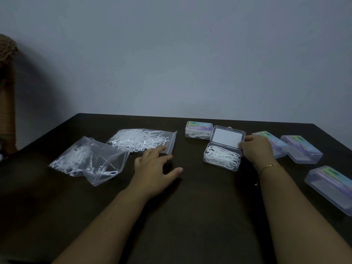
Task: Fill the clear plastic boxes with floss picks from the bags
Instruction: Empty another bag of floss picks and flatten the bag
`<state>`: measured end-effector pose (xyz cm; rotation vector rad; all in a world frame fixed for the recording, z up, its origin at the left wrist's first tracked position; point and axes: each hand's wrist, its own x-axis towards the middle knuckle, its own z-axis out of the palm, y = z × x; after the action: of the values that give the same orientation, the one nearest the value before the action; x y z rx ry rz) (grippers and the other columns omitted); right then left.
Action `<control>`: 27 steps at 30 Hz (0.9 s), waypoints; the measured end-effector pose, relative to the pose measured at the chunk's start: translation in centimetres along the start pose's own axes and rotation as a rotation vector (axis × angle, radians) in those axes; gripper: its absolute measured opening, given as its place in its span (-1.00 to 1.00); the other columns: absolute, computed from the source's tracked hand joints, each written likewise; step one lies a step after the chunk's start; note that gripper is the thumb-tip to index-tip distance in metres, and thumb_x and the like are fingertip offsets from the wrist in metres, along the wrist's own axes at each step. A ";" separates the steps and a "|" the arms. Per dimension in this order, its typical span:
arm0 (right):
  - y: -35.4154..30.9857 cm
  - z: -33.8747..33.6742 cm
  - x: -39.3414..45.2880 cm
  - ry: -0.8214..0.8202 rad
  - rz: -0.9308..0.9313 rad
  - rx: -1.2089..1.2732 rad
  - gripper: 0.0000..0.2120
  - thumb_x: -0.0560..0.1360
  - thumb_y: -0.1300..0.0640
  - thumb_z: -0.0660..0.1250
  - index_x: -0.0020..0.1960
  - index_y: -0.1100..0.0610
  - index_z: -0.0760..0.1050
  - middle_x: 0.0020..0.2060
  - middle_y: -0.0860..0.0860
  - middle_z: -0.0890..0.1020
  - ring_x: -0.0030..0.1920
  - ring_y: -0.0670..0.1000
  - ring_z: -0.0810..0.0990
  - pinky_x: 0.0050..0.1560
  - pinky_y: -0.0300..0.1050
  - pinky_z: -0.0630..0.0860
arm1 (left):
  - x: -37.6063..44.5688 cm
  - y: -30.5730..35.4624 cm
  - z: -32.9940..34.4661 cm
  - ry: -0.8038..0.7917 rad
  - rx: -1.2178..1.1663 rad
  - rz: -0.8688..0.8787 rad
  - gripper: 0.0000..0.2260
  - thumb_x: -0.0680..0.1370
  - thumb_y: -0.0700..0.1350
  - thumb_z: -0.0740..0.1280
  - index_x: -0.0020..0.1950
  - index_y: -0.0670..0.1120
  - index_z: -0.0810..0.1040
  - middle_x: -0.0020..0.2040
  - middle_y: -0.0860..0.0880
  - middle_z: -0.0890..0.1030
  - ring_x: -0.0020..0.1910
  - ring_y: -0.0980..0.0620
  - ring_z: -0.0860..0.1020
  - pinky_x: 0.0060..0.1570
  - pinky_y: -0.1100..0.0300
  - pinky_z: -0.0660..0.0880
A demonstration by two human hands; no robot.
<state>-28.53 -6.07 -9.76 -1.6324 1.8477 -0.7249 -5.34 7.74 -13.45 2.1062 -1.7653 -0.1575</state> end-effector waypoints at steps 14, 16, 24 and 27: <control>0.2 0.7 -3.8 0.213 -0.063 0.094 -0.60 0.54 0.14 0.27 0.36 0.17 0.37 0.29 0.19 0.43 0.18 0.13 0.47 -0.01 -0.04 0.45 | -1.3 0.1 -0.4 0.105 -0.079 0.107 -0.55 0.52 0.18 0.30 0.39 0.13 0.40 0.49 0.12 0.22 0.46 0.11 0.10 0.38 0.07 0.10; -0.2 1.2 -5.5 0.237 -0.148 0.143 -0.62 0.54 0.15 0.26 0.35 0.15 0.39 0.27 0.17 0.45 0.15 0.11 0.49 0.03 -0.03 0.47 | -1.8 0.3 -0.6 0.133 -0.058 0.124 -0.54 0.52 0.17 0.29 0.41 0.14 0.38 0.49 0.12 0.20 0.46 0.12 0.11 0.38 0.10 0.10; -3.9 5.2 -13.2 -0.059 -0.291 0.210 -0.73 0.57 0.13 0.25 0.26 0.07 0.49 0.15 0.01 0.56 -0.01 -0.12 0.45 0.02 -0.18 0.42 | -5.9 -1.3 -2.2 0.340 0.056 0.228 -0.55 0.52 0.06 0.31 0.41 0.09 0.38 0.46 0.09 0.28 0.42 0.11 0.20 0.37 0.07 0.12; -6.0 7.6 -15.6 -0.247 -0.365 0.249 -0.78 0.54 0.11 0.29 0.16 0.07 0.57 0.07 -0.08 0.59 -0.08 -0.20 0.44 -0.06 -0.31 0.36 | -7.5 -3.7 -3.0 0.529 0.018 0.201 -0.66 0.43 -0.13 0.37 0.20 0.01 0.54 0.18 0.02 0.48 0.21 0.06 0.37 0.21 0.08 0.27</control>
<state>-17.43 8.55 -9.79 -1.8170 1.2491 -0.8244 -2.46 16.18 -13.21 1.7487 -1.6293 0.4323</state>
